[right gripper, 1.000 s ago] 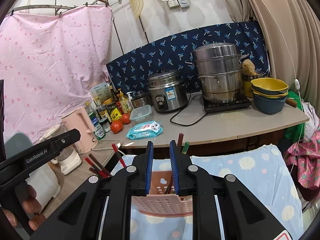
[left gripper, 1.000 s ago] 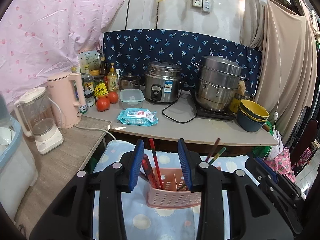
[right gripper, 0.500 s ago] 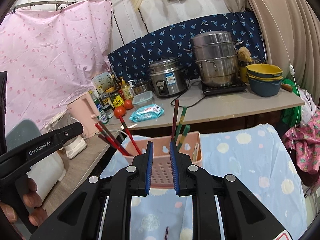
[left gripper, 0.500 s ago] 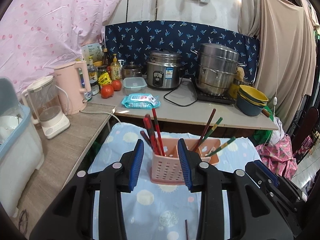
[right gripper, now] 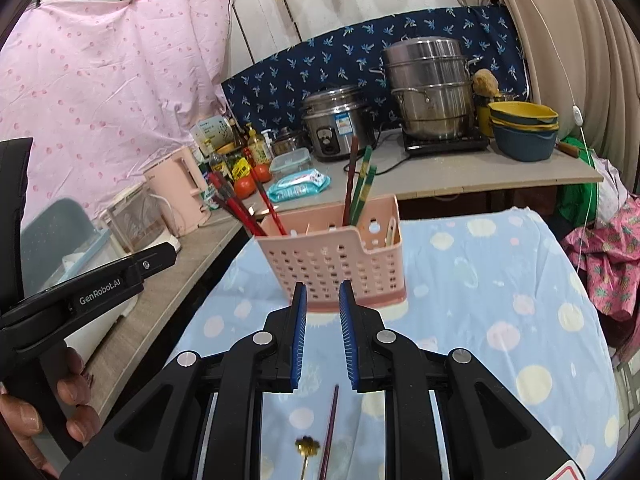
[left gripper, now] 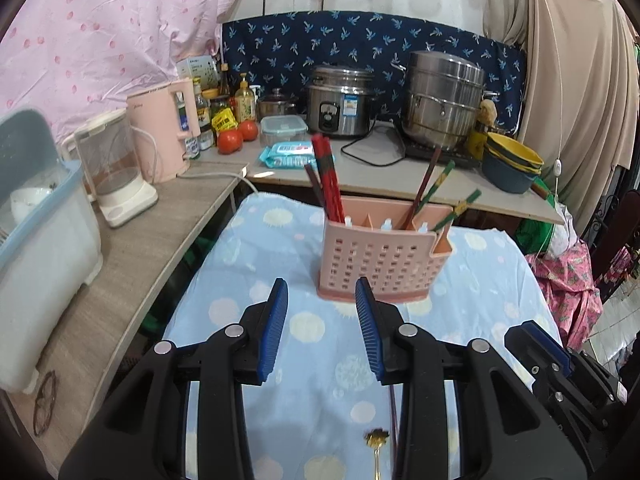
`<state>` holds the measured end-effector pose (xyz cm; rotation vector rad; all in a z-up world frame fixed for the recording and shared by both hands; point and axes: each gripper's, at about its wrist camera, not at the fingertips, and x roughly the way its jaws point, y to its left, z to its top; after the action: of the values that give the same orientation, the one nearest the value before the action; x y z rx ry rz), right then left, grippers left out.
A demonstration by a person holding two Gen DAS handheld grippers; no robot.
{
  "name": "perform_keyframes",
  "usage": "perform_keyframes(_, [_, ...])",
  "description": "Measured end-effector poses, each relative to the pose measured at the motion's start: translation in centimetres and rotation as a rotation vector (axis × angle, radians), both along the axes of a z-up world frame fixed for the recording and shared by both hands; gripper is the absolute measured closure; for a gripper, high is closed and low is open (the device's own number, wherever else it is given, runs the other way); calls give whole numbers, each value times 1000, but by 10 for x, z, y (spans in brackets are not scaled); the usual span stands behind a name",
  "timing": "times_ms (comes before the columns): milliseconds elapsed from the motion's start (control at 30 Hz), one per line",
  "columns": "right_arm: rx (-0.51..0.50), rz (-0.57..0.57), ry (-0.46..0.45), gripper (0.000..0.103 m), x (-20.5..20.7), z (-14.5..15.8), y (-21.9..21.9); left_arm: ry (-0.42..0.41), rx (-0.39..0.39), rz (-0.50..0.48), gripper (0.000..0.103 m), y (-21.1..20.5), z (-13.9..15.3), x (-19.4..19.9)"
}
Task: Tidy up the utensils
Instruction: 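Withdraw both open tools back toward the gold spoon and last chopstick, then lower both open tools toward the gold spoon and dark red chopstick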
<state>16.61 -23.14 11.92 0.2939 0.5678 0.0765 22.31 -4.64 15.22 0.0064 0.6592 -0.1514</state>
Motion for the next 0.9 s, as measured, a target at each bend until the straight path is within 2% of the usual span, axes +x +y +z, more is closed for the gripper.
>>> perform_keyframes(267, [-45, 49, 104, 85, -42, -45, 21, 108, 11, 20, 69, 18, -52, -31])
perform_keyframes(533, [-36, 104, 258, 85, -83, -105, 42, 222, 24, 57, 69, 38, -108, -61])
perform_keyframes(900, [-47, 149, 363, 85, -112, -147, 60, 303, 50, 18, 69, 32, -146, -92])
